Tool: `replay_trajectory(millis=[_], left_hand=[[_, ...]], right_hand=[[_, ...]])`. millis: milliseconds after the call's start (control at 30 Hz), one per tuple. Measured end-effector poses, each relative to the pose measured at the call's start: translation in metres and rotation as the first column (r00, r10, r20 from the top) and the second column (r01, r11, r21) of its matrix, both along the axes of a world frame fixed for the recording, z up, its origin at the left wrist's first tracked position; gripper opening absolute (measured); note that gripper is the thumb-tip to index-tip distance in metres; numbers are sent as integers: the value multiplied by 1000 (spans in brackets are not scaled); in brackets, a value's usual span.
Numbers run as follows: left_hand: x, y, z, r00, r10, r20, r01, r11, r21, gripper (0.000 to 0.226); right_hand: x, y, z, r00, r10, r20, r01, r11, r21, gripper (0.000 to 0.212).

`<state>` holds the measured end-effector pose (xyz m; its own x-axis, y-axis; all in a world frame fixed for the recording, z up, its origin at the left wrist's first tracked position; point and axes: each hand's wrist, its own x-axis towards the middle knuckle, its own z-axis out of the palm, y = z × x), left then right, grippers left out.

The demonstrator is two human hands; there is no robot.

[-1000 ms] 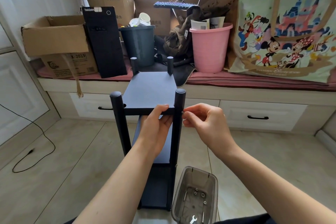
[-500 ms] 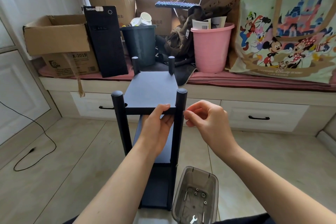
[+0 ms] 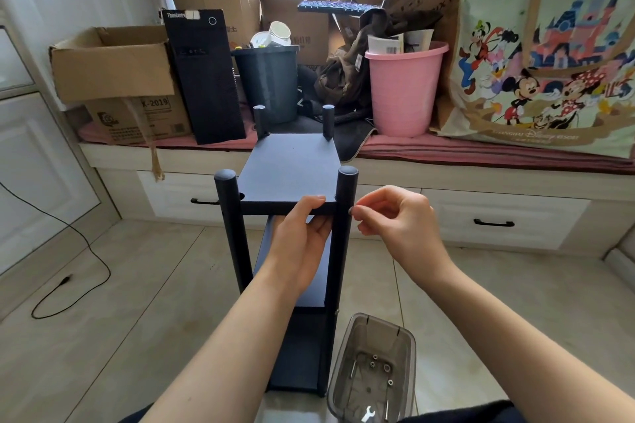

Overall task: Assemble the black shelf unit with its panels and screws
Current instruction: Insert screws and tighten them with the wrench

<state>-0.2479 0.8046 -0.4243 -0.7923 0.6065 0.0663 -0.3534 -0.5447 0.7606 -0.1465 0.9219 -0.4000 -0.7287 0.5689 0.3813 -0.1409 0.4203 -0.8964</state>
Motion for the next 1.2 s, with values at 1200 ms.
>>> replay_trajectory(millis=[1200], left_hand=[[-29, -109, 12, 990, 61, -126, -102, 931, -352, 38]], right_hand=[[-75, -28, -8, 800, 581, 150, -554, 811, -188, 59]])
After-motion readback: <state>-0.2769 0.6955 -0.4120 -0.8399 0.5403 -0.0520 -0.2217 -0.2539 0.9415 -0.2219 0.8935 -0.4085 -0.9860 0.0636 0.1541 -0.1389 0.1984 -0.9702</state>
